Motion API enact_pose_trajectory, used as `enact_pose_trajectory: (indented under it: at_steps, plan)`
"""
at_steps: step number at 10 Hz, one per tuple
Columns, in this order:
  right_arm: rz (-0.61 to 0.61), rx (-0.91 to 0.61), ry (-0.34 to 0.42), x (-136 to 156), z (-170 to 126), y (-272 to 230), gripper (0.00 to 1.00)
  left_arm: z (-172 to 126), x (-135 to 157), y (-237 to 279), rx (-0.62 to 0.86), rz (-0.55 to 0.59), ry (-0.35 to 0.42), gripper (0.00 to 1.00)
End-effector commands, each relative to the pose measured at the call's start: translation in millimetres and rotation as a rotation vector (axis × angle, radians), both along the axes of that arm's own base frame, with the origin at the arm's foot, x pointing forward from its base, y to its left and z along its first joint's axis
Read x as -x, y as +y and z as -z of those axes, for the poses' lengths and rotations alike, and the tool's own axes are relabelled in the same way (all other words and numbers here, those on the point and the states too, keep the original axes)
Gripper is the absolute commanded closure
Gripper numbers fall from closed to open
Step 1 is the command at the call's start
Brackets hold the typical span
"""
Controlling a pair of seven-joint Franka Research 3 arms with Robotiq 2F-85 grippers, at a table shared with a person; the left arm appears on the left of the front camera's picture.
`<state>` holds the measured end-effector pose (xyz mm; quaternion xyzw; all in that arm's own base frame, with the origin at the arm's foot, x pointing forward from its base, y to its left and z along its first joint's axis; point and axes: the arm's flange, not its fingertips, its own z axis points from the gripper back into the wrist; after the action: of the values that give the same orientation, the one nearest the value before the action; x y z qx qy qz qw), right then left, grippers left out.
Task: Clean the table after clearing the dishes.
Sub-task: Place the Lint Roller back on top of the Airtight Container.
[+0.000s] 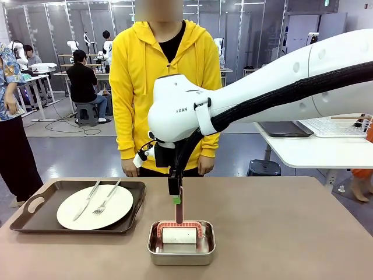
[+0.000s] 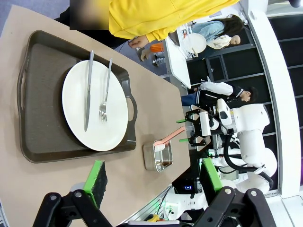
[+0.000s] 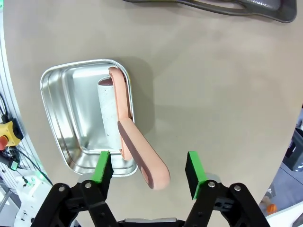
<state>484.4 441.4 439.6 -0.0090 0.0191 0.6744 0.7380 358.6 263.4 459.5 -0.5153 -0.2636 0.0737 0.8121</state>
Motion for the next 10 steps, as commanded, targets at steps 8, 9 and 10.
enact_pose_trajectory:
  at_steps: [8,9,10]
  plan:
    - [0.003,0.001,-0.043,2.6,-21.5,-7.6,0.02,-2.1,1.6,2.5,0.007,0.01,-0.019,0.0]
    - [0.003,0.001,-0.043,2.6,-21.5,-7.6,0.02,-2.1,1.6,2.5,0.007,0.01,-0.019,0.0]
    - [0.003,0.001,-0.043,2.6,-21.5,-7.6,0.02,-2.1,1.6,2.5,0.007,0.01,-0.019,0.0]
